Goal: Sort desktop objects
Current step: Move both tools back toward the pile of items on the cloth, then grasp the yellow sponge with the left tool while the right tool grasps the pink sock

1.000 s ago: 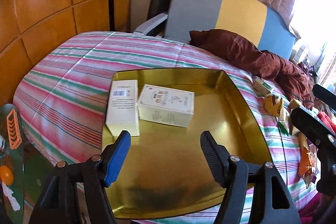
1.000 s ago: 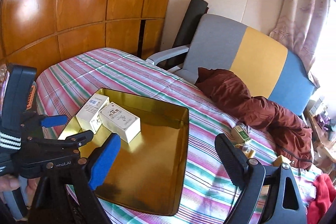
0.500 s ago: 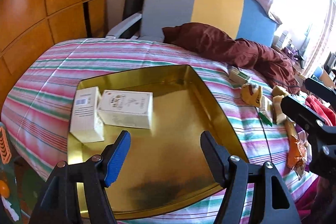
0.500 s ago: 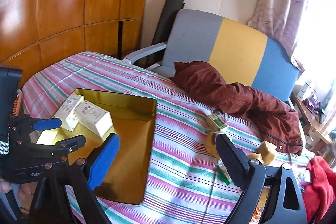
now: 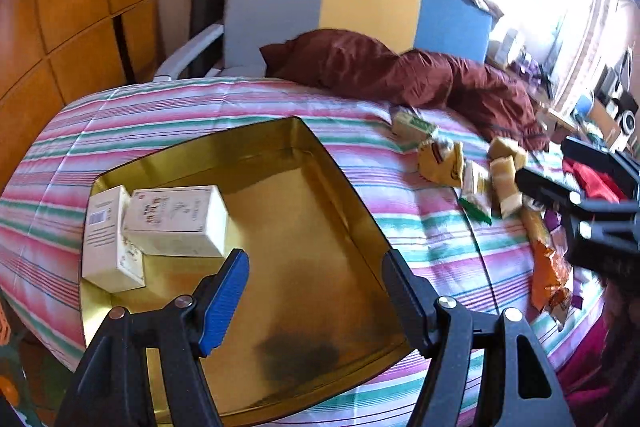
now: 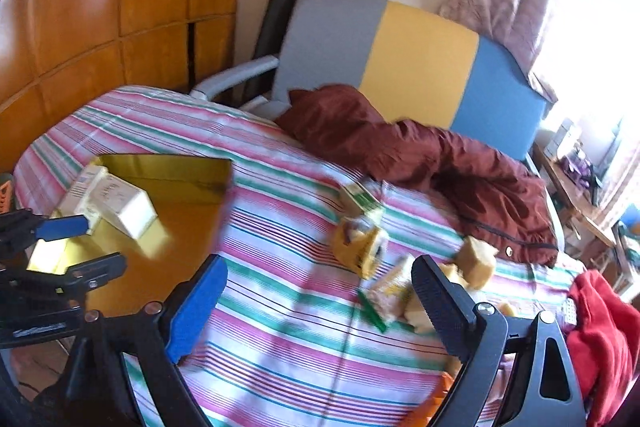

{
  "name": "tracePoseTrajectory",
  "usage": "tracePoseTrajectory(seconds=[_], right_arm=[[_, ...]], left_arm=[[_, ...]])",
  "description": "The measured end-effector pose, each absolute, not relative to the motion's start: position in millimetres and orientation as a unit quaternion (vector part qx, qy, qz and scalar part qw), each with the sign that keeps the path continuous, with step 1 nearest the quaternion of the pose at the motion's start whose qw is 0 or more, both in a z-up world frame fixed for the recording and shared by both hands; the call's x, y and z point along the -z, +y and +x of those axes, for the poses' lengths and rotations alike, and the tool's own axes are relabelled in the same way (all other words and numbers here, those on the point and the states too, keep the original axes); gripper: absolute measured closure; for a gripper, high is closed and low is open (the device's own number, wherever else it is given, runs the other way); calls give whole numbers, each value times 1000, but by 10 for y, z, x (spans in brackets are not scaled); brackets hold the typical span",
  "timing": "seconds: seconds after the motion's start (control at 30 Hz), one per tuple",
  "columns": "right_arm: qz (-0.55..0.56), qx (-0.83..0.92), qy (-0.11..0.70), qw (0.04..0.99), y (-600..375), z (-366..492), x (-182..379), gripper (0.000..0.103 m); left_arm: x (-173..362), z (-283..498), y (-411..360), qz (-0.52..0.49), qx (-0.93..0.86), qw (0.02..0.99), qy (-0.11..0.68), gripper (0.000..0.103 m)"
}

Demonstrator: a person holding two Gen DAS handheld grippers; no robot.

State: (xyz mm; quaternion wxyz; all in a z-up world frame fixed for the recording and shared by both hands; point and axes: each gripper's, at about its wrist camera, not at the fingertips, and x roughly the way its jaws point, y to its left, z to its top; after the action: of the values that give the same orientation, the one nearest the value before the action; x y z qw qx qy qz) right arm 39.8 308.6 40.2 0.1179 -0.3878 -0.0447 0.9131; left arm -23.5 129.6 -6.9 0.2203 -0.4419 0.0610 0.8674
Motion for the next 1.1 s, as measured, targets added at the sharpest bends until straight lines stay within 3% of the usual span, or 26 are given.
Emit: tracePoseTrajectory(seconds=[0.33,0.5,0.67,0.8,1.1], right_arm=[[-420,-881,18,217,4270,639,-321,9],[-416,-861,79,282,4982,920,-249,9],[-390,-839,192,327,5584,1311,-98,9],[-379,-819,259,345,5804,1496,-4,9],[-363,-794,325,364,5959,1760,52,9]], left_arm=[[92,-143,1763,-449,-844,281,85,33],[106,-92,2048,-451,-831,308,104,33],[119,-67,2367,-453,-818,333,122,33],[126,-63,2662,-451,-808,354,136,34],[264,-195,3370,-462,-778,403,138,34]])
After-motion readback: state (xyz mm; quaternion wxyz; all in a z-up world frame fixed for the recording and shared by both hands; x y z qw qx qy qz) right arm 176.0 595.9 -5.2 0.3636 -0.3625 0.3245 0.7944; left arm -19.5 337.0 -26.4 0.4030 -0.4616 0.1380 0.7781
